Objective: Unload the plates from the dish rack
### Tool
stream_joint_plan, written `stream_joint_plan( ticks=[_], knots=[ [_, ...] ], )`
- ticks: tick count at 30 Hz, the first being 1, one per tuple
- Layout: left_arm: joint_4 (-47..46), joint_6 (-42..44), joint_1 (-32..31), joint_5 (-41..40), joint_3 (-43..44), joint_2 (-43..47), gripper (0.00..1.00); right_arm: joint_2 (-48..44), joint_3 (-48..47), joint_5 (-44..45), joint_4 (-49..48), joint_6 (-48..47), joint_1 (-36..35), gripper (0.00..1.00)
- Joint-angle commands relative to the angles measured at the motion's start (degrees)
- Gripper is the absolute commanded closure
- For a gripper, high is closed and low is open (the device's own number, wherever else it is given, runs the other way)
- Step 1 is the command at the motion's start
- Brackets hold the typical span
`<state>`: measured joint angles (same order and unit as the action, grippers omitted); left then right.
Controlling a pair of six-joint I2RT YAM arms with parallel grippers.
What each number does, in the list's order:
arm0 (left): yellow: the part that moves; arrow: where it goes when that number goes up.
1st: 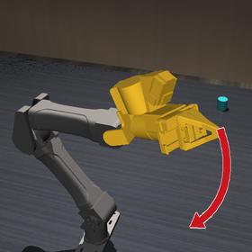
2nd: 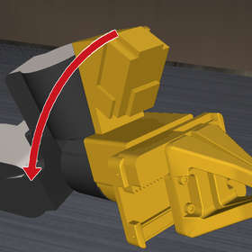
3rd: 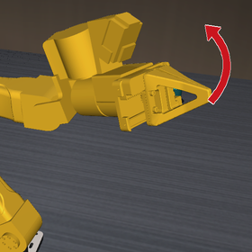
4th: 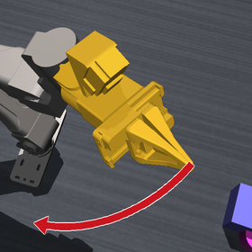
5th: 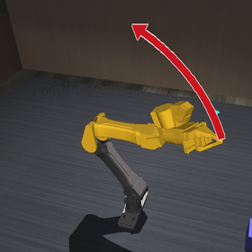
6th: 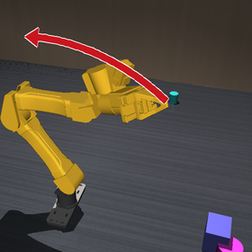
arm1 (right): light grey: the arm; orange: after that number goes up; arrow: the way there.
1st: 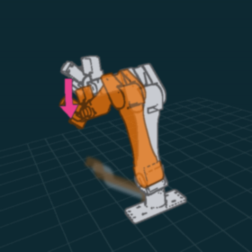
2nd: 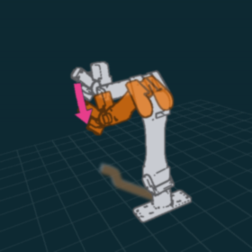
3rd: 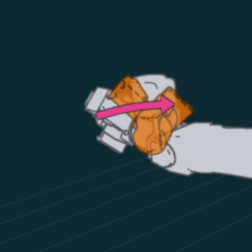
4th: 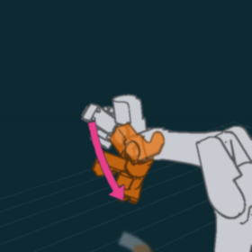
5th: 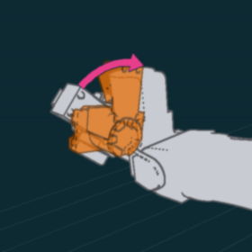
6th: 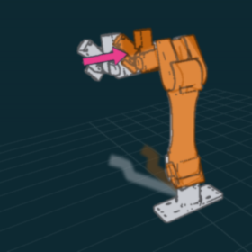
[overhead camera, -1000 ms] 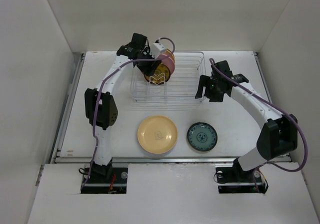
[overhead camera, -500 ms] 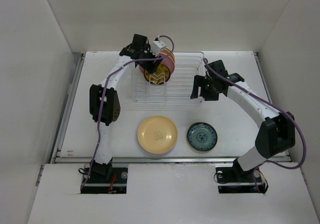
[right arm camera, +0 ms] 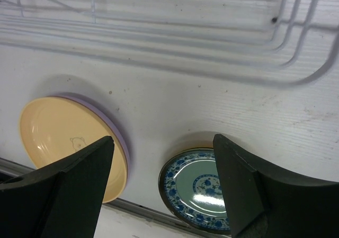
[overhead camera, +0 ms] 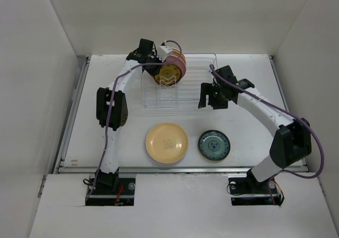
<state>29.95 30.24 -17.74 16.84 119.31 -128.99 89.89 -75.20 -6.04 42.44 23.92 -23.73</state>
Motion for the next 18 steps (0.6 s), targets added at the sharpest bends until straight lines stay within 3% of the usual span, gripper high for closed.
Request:
stream_joint_plan(
  ticks=[1,9,18],
  knots=[
    [-1.91,-4.40,-0.02,-0.40,1.11,2.32,1.00,-0.59,-2.50,0.15,0.46,-0.63,-1.23,0.19],
    [-2.62,-2.29,-0.02,-0.41,-0.83,9.01,1.00,-0.59,-2.50,1.20,0.46,-0.11,-2.47,0.19],
    [-1.48,-5.36,1.83,8.46,0.66,12.71,1.00,-0.59,-3.55,1.21,-0.07,0.42,-3.52,0.19]
  ],
)
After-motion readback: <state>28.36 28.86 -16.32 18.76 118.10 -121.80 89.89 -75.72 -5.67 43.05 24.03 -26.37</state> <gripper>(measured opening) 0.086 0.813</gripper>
